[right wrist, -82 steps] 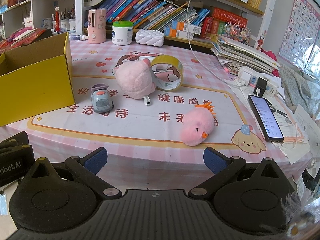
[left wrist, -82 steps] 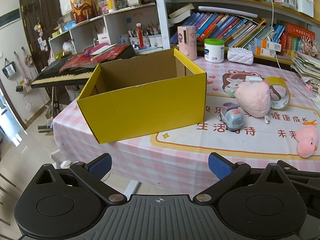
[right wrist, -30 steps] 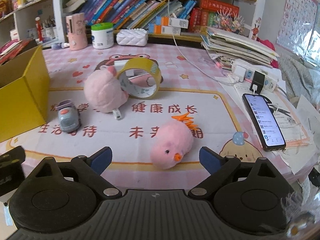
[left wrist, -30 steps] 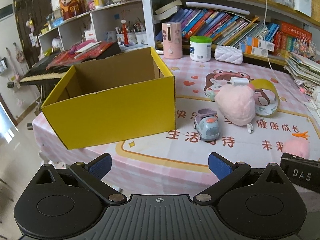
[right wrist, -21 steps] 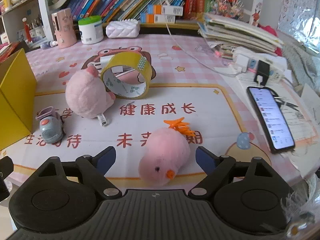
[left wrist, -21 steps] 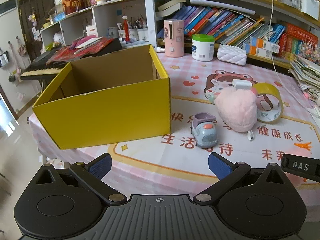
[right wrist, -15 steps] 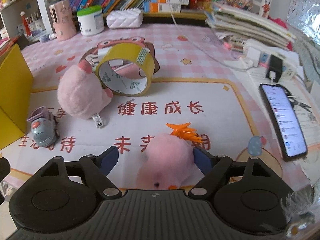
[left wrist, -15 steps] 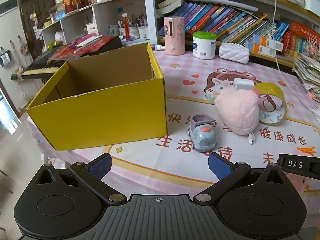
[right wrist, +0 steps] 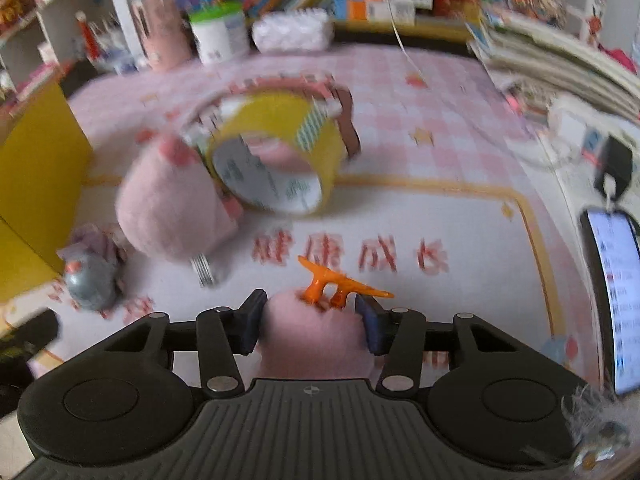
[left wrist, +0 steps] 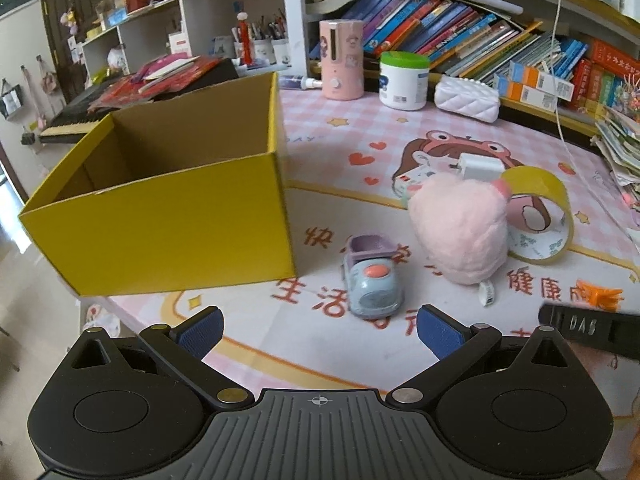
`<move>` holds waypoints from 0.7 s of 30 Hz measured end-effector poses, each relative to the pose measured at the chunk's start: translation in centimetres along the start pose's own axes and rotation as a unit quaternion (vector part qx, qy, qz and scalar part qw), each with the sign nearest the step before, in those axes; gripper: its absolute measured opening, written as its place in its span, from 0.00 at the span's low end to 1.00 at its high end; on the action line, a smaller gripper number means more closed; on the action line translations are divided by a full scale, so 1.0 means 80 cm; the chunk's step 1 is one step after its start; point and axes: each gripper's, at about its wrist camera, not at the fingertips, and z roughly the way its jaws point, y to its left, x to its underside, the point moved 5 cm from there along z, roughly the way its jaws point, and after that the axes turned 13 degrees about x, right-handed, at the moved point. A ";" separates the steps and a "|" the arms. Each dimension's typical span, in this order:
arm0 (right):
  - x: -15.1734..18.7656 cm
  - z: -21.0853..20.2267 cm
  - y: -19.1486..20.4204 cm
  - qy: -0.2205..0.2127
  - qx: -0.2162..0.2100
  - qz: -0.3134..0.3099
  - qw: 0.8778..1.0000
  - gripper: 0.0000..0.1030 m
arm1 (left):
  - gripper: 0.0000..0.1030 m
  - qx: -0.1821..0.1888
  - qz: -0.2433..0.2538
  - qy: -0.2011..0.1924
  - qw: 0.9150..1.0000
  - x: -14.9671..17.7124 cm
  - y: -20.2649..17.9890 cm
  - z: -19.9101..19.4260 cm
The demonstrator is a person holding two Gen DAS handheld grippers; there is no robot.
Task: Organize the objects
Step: 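Reach the right tool to the pink plush chick and close on it, then grasp the grey toy car with the left tool while the right tool holds the chick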
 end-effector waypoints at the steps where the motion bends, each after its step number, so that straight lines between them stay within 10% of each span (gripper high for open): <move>1: -0.006 -0.004 -0.001 -0.012 -0.003 0.001 1.000 0.44 | 1.00 0.001 0.001 -0.002 1.000 -0.003 -0.002 0.001; 15: -0.048 -0.004 -0.028 -0.070 -0.021 0.003 0.997 0.44 | 0.98 0.032 -0.025 -0.005 0.999 -0.017 -0.029 0.025; 21: -0.052 0.002 -0.029 -0.072 -0.031 -0.015 0.997 0.44 | 0.79 0.006 -0.029 0.000 1.000 -0.022 -0.031 0.045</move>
